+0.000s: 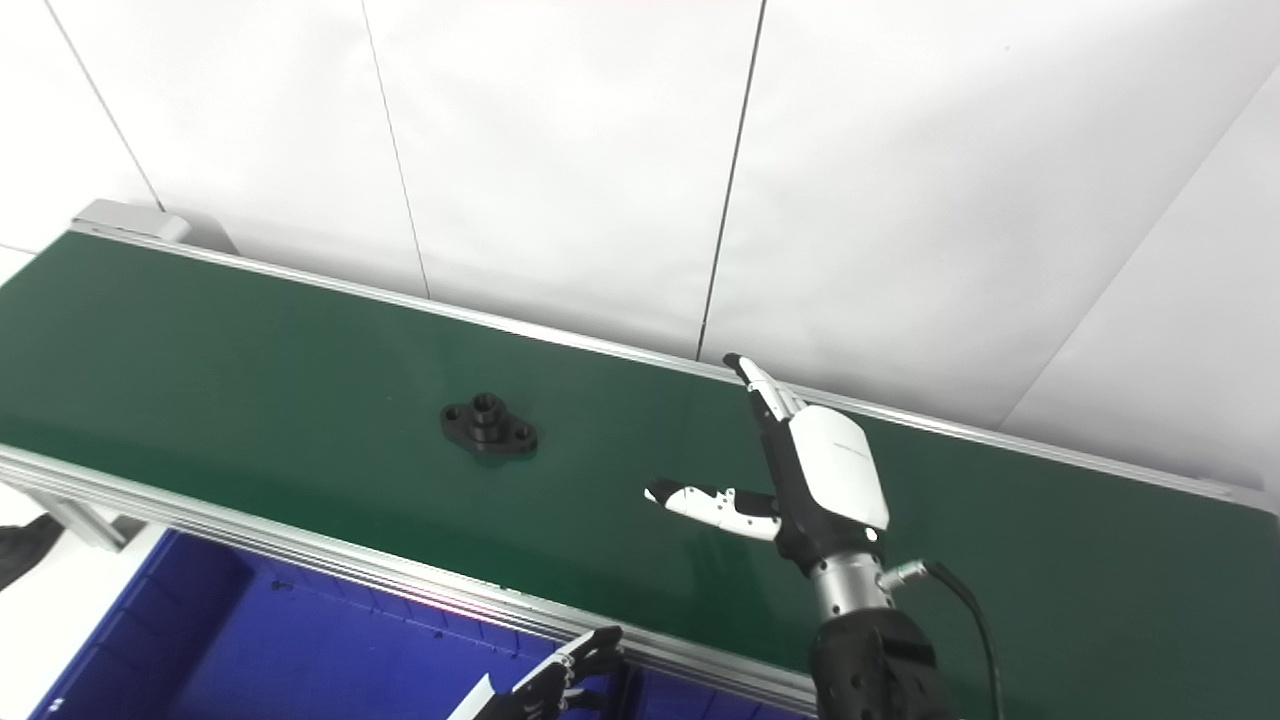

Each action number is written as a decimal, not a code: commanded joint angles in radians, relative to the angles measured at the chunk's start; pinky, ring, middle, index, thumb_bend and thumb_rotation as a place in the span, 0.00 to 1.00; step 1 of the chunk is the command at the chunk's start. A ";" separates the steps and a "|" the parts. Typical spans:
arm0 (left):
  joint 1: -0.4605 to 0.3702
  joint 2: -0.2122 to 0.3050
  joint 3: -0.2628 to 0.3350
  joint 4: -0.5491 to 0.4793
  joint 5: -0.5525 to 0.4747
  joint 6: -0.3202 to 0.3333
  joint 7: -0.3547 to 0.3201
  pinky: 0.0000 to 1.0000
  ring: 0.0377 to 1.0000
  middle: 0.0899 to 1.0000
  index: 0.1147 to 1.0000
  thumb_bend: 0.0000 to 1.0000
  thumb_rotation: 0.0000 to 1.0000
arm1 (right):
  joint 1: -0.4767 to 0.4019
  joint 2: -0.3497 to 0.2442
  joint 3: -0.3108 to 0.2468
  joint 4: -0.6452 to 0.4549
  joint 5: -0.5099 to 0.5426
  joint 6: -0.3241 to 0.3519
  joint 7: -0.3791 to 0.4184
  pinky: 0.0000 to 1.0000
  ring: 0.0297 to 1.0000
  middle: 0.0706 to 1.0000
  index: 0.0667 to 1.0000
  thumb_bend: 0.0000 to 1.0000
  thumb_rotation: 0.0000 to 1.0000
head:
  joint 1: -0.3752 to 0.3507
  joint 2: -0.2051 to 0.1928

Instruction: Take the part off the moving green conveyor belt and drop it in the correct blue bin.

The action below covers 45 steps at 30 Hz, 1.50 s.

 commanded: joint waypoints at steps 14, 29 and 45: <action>0.003 -0.011 -0.015 -0.033 0.016 -0.037 0.010 0.83 0.92 0.92 0.93 0.84 0.74 | -0.187 0.036 0.099 0.168 -0.102 0.066 -0.021 0.71 0.82 0.88 0.91 0.93 0.71 | 0.009 0.002; 0.021 -0.012 -0.025 -0.074 0.052 -0.001 0.009 0.79 0.91 0.92 0.94 0.86 0.76 | -0.290 0.080 0.176 0.312 -0.153 0.117 -0.006 0.66 0.77 0.85 0.90 0.96 0.72 | 0.020 0.013; 0.041 -0.024 -0.042 -0.104 0.065 -0.011 0.026 0.81 0.91 0.91 0.94 0.85 0.74 | -0.344 0.127 0.231 0.472 -0.141 0.131 -0.032 0.64 0.75 0.82 0.90 0.97 0.69 | 0.061 0.033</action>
